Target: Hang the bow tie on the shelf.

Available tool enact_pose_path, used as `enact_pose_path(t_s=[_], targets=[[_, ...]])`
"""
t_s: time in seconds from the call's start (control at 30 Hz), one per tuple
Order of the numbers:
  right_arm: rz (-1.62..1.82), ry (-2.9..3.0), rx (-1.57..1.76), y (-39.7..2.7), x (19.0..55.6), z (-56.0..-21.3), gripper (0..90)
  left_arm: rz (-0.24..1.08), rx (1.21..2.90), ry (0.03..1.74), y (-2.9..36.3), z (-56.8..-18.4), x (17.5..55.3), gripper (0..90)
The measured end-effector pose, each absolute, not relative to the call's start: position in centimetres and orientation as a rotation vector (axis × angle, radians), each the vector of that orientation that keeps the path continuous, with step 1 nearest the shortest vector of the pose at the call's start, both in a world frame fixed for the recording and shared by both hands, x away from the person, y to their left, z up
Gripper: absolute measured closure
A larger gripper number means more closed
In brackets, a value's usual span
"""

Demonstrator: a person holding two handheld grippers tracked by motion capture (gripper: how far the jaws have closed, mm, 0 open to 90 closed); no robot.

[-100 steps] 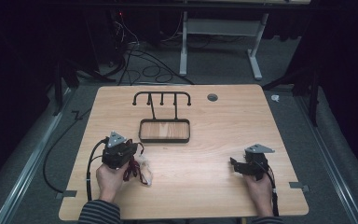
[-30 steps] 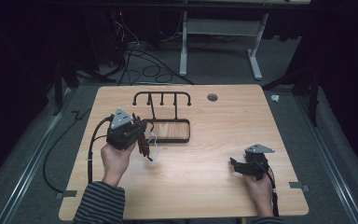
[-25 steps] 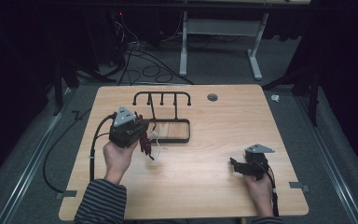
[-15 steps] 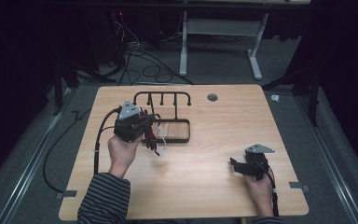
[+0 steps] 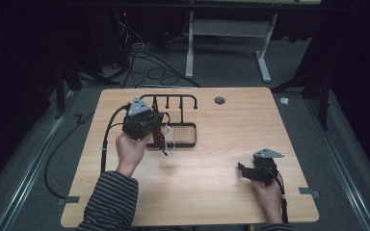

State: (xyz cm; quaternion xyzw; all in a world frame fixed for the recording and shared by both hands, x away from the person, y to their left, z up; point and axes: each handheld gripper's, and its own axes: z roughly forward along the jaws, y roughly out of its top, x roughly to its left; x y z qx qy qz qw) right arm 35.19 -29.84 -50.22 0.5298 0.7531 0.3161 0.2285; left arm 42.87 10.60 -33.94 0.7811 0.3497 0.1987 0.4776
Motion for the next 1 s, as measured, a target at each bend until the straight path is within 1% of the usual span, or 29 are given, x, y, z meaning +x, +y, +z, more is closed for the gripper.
enact_pose_path(t_s=[0.5,1.0], targets=[[0.870,2.074,1.458,-29.8,35.2,-50.2,27.0,0.502,1.914,0.876,9.3,-33.4,44.7,89.9],[0.871,2.074,1.458,-29.8,35.2,-50.2,26.9,0.520,1.887,0.943,9.2,-33.6,46.2,89.9]])
